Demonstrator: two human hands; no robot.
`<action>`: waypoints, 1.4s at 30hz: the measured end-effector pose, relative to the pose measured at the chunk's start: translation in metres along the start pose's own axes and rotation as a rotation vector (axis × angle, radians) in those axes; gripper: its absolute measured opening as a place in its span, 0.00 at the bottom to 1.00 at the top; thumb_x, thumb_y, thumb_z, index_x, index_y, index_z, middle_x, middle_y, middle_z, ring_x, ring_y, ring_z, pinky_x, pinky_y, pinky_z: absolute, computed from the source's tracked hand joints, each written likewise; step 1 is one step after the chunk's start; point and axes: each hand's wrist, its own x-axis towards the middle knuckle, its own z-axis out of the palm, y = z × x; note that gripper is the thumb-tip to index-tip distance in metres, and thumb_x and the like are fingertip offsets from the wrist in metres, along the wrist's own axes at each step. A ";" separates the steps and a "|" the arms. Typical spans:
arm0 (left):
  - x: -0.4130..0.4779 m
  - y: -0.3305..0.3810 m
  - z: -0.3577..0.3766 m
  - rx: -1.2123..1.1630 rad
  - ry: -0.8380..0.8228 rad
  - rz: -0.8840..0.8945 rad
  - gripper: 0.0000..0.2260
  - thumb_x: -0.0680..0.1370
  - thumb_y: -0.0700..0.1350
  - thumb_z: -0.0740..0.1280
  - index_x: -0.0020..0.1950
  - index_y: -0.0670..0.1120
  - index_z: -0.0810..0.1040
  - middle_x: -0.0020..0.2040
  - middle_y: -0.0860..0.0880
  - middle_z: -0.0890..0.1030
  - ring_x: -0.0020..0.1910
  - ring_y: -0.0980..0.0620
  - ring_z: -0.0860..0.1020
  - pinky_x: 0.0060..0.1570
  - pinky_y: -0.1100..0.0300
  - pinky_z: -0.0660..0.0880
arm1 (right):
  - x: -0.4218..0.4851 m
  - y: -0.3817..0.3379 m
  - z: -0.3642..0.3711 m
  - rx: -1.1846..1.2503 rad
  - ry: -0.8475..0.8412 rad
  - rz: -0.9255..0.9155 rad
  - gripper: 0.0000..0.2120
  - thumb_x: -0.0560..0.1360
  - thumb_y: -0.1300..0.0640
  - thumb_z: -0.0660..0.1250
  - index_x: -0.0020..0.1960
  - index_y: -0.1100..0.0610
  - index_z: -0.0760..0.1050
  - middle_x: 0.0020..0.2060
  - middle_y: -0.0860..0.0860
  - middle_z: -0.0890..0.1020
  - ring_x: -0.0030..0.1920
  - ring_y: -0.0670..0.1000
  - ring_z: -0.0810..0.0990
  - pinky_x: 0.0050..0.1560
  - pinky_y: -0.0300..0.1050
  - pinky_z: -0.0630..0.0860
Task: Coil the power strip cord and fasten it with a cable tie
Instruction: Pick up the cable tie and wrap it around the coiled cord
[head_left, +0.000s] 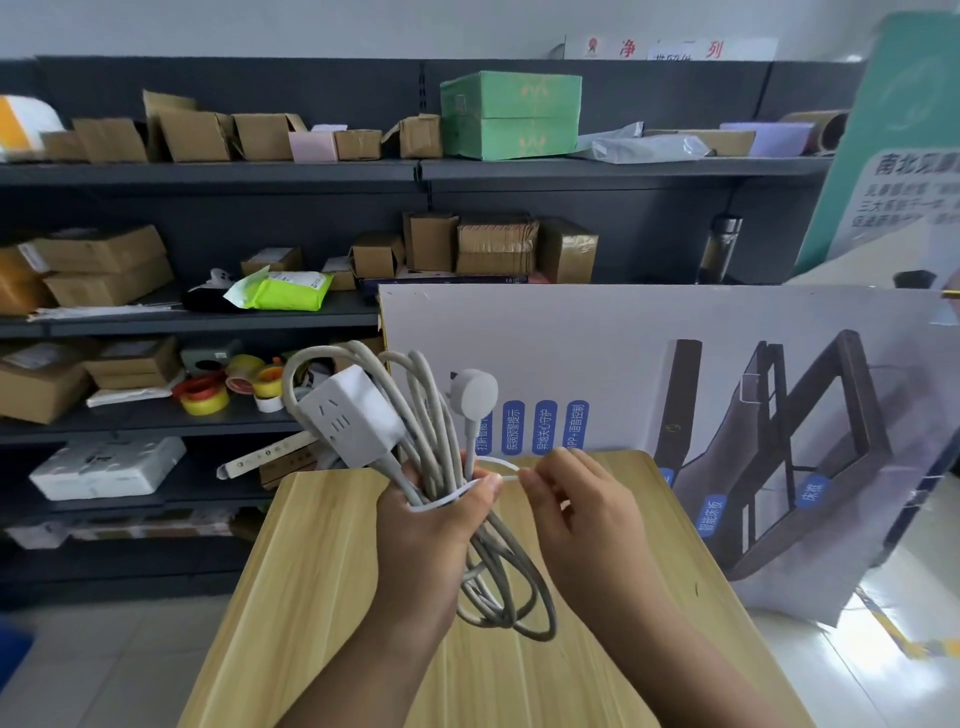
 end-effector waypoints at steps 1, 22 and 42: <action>0.000 0.000 0.000 0.002 0.004 -0.003 0.10 0.69 0.38 0.76 0.47 0.49 0.83 0.38 0.51 0.86 0.39 0.50 0.84 0.44 0.48 0.81 | -0.001 0.002 0.000 0.012 0.003 -0.004 0.12 0.77 0.57 0.67 0.36 0.55 0.70 0.29 0.46 0.72 0.32 0.49 0.70 0.30 0.37 0.66; 0.004 0.004 -0.010 -0.127 -0.109 -0.085 0.10 0.70 0.35 0.74 0.46 0.48 0.83 0.34 0.54 0.83 0.35 0.56 0.81 0.42 0.55 0.76 | 0.009 0.011 -0.027 0.751 -0.028 0.454 0.12 0.79 0.53 0.62 0.44 0.62 0.72 0.33 0.52 0.79 0.32 0.52 0.80 0.31 0.45 0.78; -0.004 0.003 -0.003 0.050 -0.334 -0.061 0.18 0.69 0.37 0.76 0.52 0.56 0.83 0.42 0.53 0.86 0.45 0.51 0.84 0.49 0.45 0.80 | 0.003 0.000 -0.008 0.910 0.036 0.533 0.04 0.76 0.64 0.67 0.44 0.62 0.79 0.36 0.62 0.83 0.39 0.61 0.84 0.41 0.48 0.82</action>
